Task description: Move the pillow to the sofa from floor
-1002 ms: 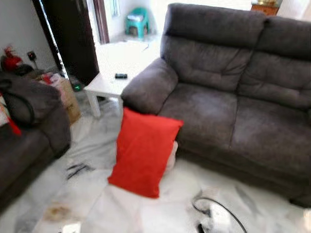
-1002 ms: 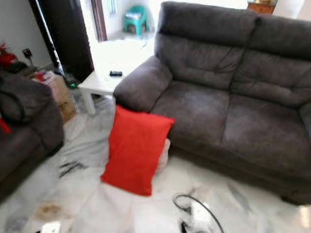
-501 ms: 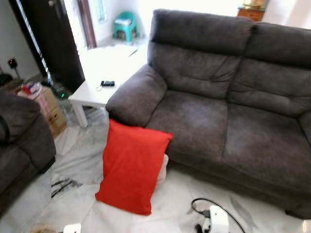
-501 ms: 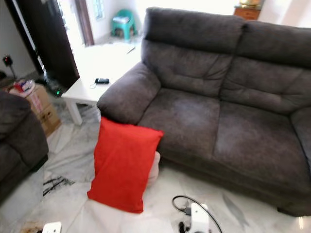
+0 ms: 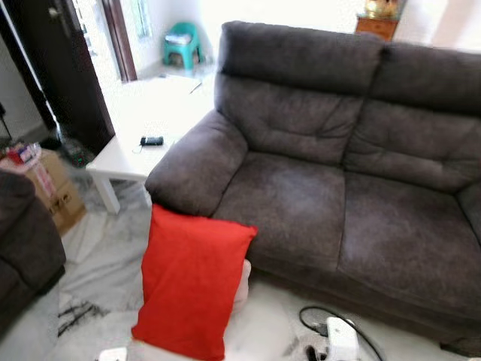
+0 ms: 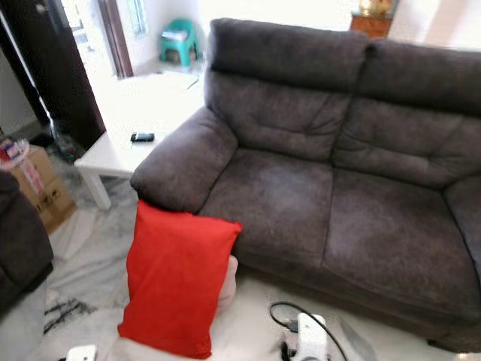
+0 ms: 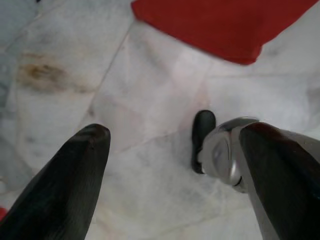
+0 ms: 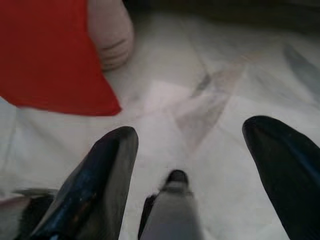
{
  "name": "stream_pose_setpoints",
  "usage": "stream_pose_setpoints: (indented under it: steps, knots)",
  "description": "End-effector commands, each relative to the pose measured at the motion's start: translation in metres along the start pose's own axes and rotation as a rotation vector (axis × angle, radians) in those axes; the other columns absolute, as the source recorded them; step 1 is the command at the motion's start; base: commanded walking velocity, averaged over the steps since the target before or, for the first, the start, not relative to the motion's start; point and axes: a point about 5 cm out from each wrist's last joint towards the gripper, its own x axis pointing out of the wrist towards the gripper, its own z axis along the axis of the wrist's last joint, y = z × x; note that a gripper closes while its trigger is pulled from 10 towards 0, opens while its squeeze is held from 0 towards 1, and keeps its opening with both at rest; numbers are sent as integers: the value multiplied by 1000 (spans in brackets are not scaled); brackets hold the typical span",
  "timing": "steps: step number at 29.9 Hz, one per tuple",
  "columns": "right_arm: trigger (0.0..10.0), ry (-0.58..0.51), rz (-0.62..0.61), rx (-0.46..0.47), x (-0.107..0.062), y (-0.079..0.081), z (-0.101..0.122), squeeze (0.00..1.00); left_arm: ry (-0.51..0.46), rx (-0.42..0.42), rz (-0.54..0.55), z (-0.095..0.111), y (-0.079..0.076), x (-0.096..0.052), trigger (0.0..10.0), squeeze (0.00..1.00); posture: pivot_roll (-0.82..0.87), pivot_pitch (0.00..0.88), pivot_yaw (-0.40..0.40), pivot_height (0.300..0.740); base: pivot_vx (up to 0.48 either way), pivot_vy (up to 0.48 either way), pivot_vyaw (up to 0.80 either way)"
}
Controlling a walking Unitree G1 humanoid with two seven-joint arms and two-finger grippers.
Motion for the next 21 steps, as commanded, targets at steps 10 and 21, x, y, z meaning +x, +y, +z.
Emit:
stream_pose_setpoints:
  steps: [10, 21]
  knots:
    - [10000, 4, -34, -5, -1, -13, 0, 0, -9, -5, -15, 4, -7, 1, 10000, 0, -1, 0, -27, 740, 322, 0, 0]
    - [10000, 5, -36, -13, -1, -13, 0, 0, -9, -4, -16, 4, -7, 1, 10000, 0, -1, 0, -27, 740, 263, 0, 0]
